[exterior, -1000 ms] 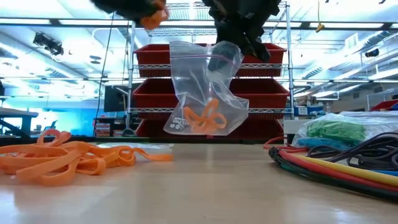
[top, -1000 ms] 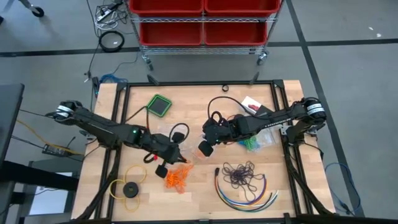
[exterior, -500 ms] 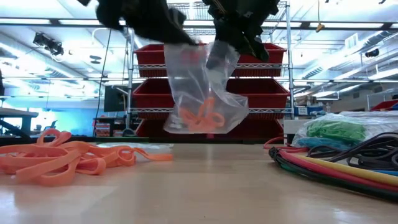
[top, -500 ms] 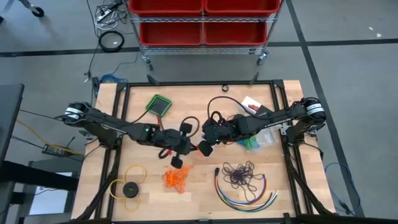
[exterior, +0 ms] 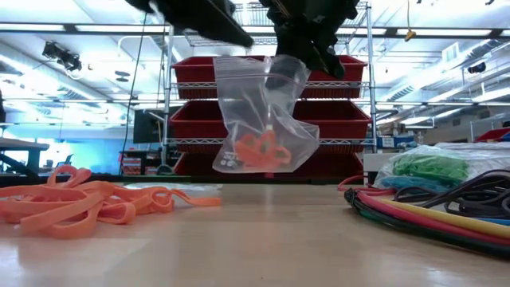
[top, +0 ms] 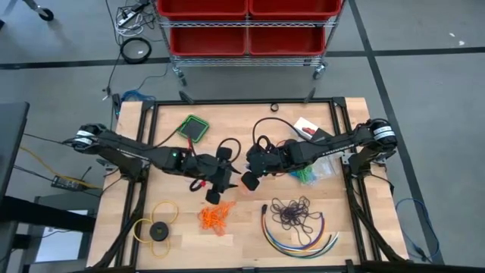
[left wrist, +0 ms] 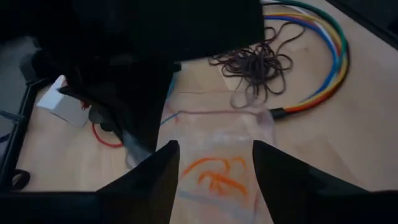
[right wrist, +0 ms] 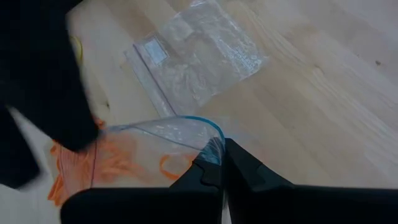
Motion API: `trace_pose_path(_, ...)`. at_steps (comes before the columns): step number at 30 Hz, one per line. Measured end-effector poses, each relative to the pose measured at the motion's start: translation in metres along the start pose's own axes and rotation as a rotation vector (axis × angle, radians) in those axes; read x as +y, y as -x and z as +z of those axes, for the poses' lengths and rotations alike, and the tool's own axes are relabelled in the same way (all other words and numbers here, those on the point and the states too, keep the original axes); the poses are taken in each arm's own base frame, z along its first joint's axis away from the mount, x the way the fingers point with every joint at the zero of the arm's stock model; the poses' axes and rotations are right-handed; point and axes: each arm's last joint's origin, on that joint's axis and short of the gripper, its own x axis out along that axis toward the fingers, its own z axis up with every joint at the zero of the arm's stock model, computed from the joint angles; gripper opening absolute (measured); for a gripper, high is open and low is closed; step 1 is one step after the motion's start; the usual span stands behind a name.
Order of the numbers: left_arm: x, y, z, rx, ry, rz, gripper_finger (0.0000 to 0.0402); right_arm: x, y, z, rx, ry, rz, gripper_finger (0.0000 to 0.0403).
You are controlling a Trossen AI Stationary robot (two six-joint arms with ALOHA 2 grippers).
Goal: Sort rubber bands
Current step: Put the orange rubber band into the transparent zip bag
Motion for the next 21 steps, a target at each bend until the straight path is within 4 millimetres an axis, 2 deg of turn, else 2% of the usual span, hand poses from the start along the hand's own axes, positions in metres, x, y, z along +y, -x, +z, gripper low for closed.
trace_pose_path(4, -0.002, 0.022, 0.012, 0.052, -0.017, -0.039, 0.0213, 0.000, 0.000, 0.000, 0.001, 0.003, 0.000, 0.0000)
trace_pose_path(10, -0.019, 0.044, 0.002, 0.204, 0.013, -0.121, 0.0213, 0.000, 0.000, 0.000, 0.003, 0.009, 0.002, 0.0000)
trace_pose_path(14, -0.033, 0.041, -0.017, 0.302, 0.025, -0.188, 0.0213, 0.000, 0.000, 0.000, 0.002, 0.009, 0.002, 0.0000)
trace_pose_path(21, -0.050, 0.016, -0.065, 0.269, 0.049, -0.223, 0.0213, 0.000, 0.000, 0.000, 0.002, 0.005, 0.003, 0.0000)
